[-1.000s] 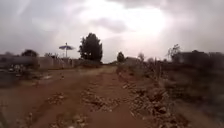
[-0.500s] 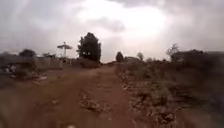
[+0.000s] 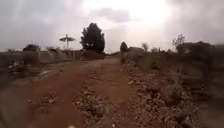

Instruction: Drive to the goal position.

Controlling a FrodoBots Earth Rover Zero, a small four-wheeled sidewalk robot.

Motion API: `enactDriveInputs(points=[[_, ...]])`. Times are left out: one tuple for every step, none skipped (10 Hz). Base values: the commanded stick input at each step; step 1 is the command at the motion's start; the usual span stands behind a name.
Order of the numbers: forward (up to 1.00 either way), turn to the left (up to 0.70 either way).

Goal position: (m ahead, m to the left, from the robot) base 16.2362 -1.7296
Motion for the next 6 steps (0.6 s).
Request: enactDriveInputs(points=[[0.5,0.0],[0.5,0.0],[0.5,0.0],[0.5,0.0],[0.5,0.0],[0.5,0.0]])
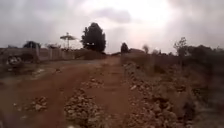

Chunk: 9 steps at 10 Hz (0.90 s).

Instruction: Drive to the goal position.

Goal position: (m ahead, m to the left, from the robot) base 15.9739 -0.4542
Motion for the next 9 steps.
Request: enactDriveInputs(points=[[0.5,0.0],[0.5,0.0],[0.5,0.0],[0.5,0.0],[0.5,-0.12],[0.5,-0.33],[0.5,-0.5],[0.5,-0.37],[0.5,-0.25]])
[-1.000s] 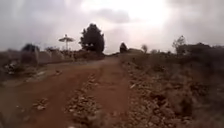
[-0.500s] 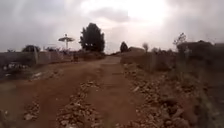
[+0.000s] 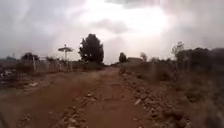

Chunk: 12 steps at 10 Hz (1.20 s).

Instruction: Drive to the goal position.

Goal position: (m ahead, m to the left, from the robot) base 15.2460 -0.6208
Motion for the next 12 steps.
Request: enactDriveInputs(points=[[0.5,-0.12],[0.5,0.0],[0.5,0.0],[0.5,0.0],[0.5,0.0],[0.5,0.0],[0.5,0.0],[0.5,0.0],[0.5,0.0],[0.5,0.0],[0.5,0.0],[0.5,0.0]])
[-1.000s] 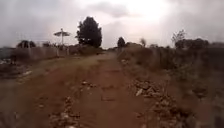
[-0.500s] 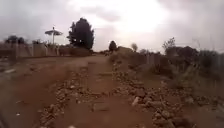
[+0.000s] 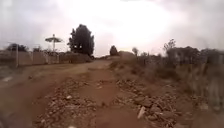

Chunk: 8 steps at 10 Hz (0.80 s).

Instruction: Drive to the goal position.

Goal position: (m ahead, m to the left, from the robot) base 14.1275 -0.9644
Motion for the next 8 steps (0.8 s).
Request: enactDriveInputs(points=[[0.5,0.0],[0.5,0.0],[0.5,0.0],[0.5,0.0],[0.5,0.0],[0.5,0.0],[0.5,0.0],[0.5,0.31]])
